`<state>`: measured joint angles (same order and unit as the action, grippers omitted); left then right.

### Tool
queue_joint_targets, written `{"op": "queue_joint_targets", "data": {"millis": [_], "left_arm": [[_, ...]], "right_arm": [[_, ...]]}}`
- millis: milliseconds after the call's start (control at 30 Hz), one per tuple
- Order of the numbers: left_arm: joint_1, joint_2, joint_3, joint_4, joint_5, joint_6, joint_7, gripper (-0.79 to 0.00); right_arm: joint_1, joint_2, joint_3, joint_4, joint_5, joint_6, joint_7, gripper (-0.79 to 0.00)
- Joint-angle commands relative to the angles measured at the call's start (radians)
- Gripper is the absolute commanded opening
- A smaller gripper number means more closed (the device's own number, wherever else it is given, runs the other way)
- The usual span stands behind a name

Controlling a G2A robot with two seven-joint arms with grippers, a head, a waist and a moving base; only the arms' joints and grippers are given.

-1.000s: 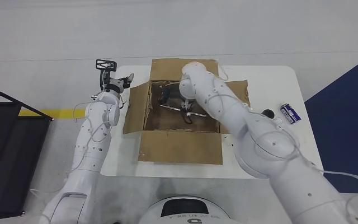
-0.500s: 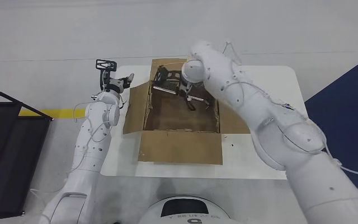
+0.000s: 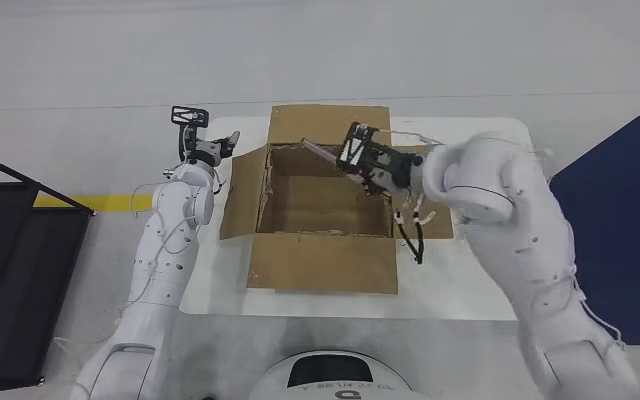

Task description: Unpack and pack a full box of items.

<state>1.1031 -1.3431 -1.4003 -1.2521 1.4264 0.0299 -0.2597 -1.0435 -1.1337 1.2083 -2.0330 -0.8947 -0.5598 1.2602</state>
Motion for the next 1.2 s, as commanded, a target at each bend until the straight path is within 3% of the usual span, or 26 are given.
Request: {"op": "queue_joint_targets", "data": {"millis": [0,133,333,567,667,867,1167], "left_arm": [[0.0,0.0,0.0,0.0,0.0,0.0,0.0,0.0],[0.0,0.0,0.0,0.0,0.0,0.0,0.0,0.0],[0.0,0.0,0.0,0.0,0.0,0.0,0.0,0.0],[0.0,0.0,0.0,0.0,0.0,0.0,0.0,0.0],[0.0,0.0,0.0,0.0,0.0,0.0,0.0,0.0],[0.0,0.0,0.0,0.0,0.0,0.0,0.0,0.0],[0.0,0.0,0.0,0.0,0.0,0.0,0.0,0.0]], "right_arm": [[-0.088,0.015,0.073,-0.094,-0.036,0.016,0.016,-0.785],[-0.212,0.034,0.199,-0.191,-0.053,0.046,0.013,-0.785],[-0.441,0.048,0.395,-0.317,-0.133,0.203,0.021,-0.785],[-0.685,0.044,0.629,-0.317,-0.157,0.447,0.018,-0.785],[-0.743,0.038,0.682,-0.278,-0.134,0.535,0.032,-0.785],[-0.705,0.041,0.657,-0.117,-0.043,0.522,0.063,-0.785],[-0.433,0.047,0.44,0.172,-0.058,0.533,0.193,-0.785]]}}
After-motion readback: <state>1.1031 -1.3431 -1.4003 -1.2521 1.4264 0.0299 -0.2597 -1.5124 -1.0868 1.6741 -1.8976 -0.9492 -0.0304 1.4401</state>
